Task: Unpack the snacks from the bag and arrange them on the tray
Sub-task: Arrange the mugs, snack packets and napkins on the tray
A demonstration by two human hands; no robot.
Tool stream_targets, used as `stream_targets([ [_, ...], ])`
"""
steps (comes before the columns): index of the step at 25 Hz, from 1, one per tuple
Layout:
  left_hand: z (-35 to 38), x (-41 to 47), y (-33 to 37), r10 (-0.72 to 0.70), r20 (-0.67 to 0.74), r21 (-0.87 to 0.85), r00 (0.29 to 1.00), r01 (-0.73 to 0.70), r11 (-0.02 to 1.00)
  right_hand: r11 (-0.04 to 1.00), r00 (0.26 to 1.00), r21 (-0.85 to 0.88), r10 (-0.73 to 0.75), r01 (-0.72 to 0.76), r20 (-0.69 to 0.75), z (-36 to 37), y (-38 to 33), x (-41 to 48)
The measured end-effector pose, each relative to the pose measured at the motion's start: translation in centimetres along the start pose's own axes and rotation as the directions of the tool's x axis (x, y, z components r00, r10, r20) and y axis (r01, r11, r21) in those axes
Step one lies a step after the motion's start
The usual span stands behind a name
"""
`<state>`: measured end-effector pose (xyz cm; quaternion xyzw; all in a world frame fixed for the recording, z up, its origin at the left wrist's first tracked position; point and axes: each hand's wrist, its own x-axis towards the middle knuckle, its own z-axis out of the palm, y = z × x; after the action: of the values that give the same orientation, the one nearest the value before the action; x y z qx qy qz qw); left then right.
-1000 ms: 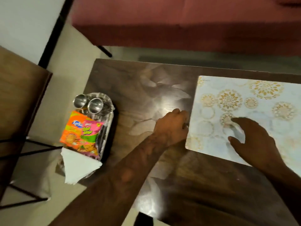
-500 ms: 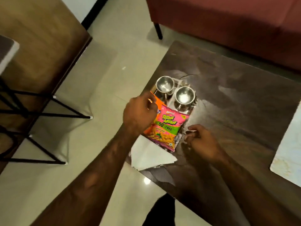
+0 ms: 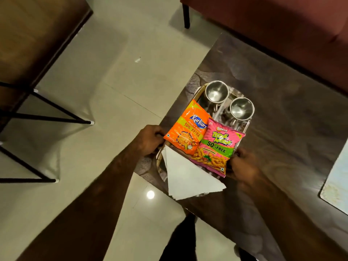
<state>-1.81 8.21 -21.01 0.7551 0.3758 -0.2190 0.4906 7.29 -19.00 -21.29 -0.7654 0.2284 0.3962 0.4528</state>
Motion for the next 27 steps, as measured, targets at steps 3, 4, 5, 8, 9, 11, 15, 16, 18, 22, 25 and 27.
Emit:
stream_targets([
  [3,0.4,0.4,-0.2,0.050,-0.030,0.131,0.998,-0.046,0.990,0.999,0.998,0.014,-0.036,0.037,-0.054,0.4,0.2,-0.2],
  [4,0.5,0.4,-0.2,0.077,-0.041,0.171,0.996,-0.069,0.983,0.998,0.996,0.012,-0.053,0.054,-0.069,0.4,0.4,-0.2],
  [5,0.7,0.4,-0.3,0.089,-0.049,0.189,0.995,-0.078,0.979,0.998,0.995,0.004,-0.066,0.066,-0.081,0.2,0.6,-0.4],
  [8,0.7,0.3,-1.0,0.070,-0.071,0.186,0.995,-0.056,0.981,0.997,0.994,0.006,-0.080,0.081,-0.076,-1.2,1.4,-1.0],
  [9,0.5,0.2,-1.2,0.063,-0.082,0.186,0.995,-0.047,0.981,0.996,0.995,0.021,-0.081,0.082,-0.066,-2.1,1.5,-1.3],
  [11,0.3,0.1,-1.4,0.068,-0.094,0.195,0.993,-0.048,0.980,0.996,0.995,0.017,-0.082,0.083,-0.065,-4.6,2.1,-2.1],
  [15,-0.1,-0.2,-1.2,0.089,-0.112,0.187,0.990,-0.067,0.980,0.999,0.991,-0.015,-0.050,0.049,-0.121,-10.3,3.7,-3.8],
  [16,-0.3,-0.2,-1.2,0.099,-0.127,0.196,0.987,-0.072,0.978,0.999,0.991,-0.030,-0.039,0.036,-0.130,-11.3,4.2,-4.0],
  [18,-0.3,-0.2,-1.6,0.098,-0.157,0.208,0.983,-0.064,0.976,0.999,0.988,-0.048,-0.008,0.001,-0.153,-13.0,5.4,-3.9],
  [22,-0.5,-0.8,-2.2,0.090,-0.202,0.255,0.975,-0.037,0.966,0.999,0.981,-0.024,0.042,-0.047,-0.187,-13.8,8.1,-3.2],
  [25,-0.6,-0.9,-2.3,0.096,-0.204,0.305,0.974,-0.030,0.952,0.998,0.982,-0.028,0.054,-0.060,-0.181,-13.5,9.8,-2.1],
  [27,-0.5,-0.9,-2.1,0.092,-0.198,0.325,0.976,-0.023,0.945,0.997,0.979,-0.023,0.064,-0.070,-0.192,-13.2,10.6,-1.2],
])
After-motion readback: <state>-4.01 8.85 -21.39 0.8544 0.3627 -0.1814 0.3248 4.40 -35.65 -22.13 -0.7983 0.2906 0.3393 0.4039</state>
